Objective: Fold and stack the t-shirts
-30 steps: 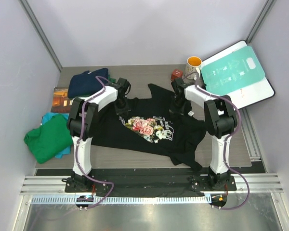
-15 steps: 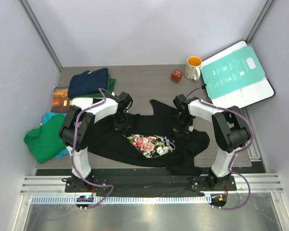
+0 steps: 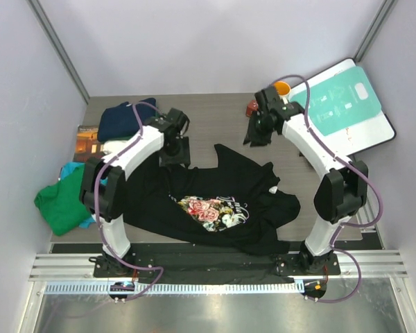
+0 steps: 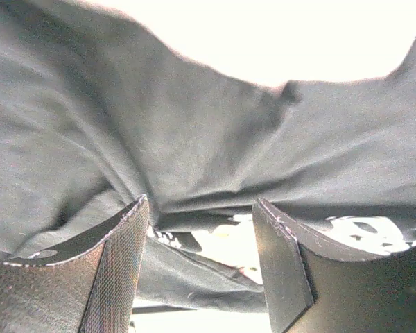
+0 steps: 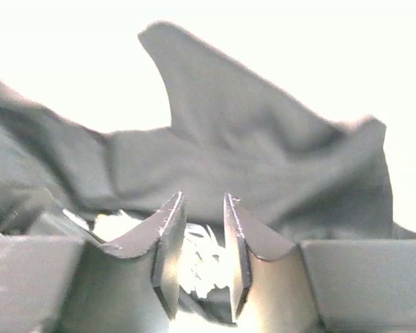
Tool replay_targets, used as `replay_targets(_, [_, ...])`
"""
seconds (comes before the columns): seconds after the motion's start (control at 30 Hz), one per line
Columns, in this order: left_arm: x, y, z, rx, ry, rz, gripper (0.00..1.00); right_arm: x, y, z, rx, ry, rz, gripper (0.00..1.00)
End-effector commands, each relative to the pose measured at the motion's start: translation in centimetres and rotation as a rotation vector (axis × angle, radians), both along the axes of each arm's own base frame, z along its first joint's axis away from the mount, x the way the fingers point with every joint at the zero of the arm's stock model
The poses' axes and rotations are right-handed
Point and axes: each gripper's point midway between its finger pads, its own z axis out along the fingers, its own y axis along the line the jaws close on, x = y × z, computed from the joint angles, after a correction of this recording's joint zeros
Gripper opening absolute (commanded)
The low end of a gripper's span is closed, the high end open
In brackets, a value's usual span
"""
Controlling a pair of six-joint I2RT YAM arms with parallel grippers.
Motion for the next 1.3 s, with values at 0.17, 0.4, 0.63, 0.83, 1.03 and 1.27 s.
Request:
replay_targets(0.17, [4.3, 6.4, 5.9, 0.023, -0.172, 0.18, 0.63, 8.7, 0.9, -3.2, -0.014, -0.031, 0.113, 0.43])
replay_targets(0.4, [1.6, 8.3, 3.9, 0.066, -0.118, 0.193, 0.62, 11.2, 3.8, -4.8, 0.062, -0.035, 0.177, 0.54])
replay_targets(0.63, [0.3, 8.7, 2.7, 0.076, -0.087, 0.195, 0.62, 10.2, 4.4, -6.7, 0.089, 0.023, 0.215, 0.54])
replay_targets(0.83, [0.2, 8.7, 1.7, 0.083, -0.061, 0.195, 0.61, 8.2, 4.6, -8.8, 0.084, 0.075, 0.251, 0.54])
replay_targets(1.03, [0.5, 8.9, 1.7, 0.093, -0.072, 0.2, 0.61, 7.3, 5.0, -11.3, 0.066, 0.125, 0.276, 0.55])
replay_targets(1.27, [0.4, 9.8, 1.6, 0.1, -0.067, 0.219, 0.62, 7.3, 5.5, -13.4, 0.026, 0.14, 0.301, 0.47])
